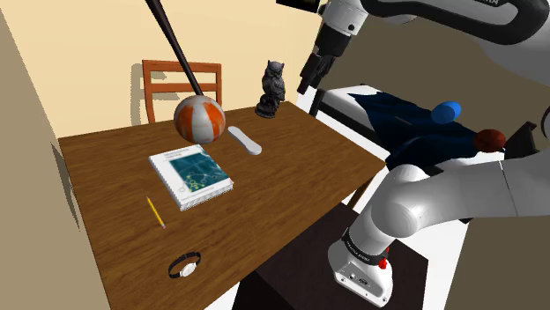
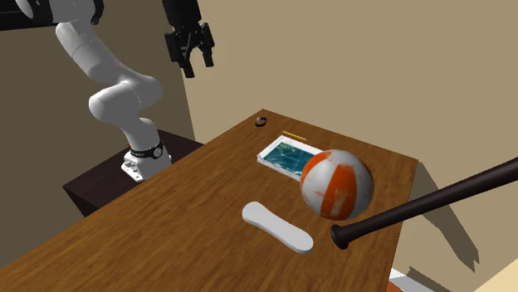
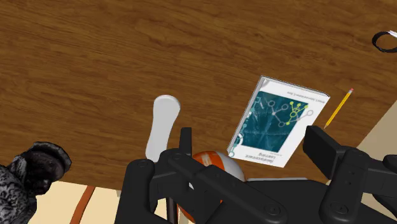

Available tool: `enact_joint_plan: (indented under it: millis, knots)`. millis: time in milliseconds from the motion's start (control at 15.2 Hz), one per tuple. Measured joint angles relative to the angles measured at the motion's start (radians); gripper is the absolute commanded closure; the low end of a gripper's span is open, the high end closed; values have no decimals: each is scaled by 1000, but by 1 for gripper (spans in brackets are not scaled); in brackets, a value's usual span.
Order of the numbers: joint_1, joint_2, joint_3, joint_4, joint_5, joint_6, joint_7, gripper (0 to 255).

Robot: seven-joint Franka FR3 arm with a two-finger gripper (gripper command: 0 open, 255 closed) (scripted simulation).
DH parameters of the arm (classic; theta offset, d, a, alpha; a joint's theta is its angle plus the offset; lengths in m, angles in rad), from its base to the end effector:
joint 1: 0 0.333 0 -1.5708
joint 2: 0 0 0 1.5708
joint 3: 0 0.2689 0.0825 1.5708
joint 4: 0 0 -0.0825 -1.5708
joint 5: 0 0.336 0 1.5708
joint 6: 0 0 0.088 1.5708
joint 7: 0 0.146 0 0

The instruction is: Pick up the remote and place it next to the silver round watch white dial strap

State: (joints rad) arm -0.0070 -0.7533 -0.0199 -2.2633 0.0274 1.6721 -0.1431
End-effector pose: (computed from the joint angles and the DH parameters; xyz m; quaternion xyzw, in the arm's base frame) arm 0.3170 -0.0062 0.5585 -0.9947 -0.0597 -0.0823 0.0138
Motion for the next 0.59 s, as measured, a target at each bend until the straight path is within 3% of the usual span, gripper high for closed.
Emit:
enact_joint_plan:
  millis: [594]
  knots:
    - [-14, 191, -6, -23, -4, 177, 17, 0]
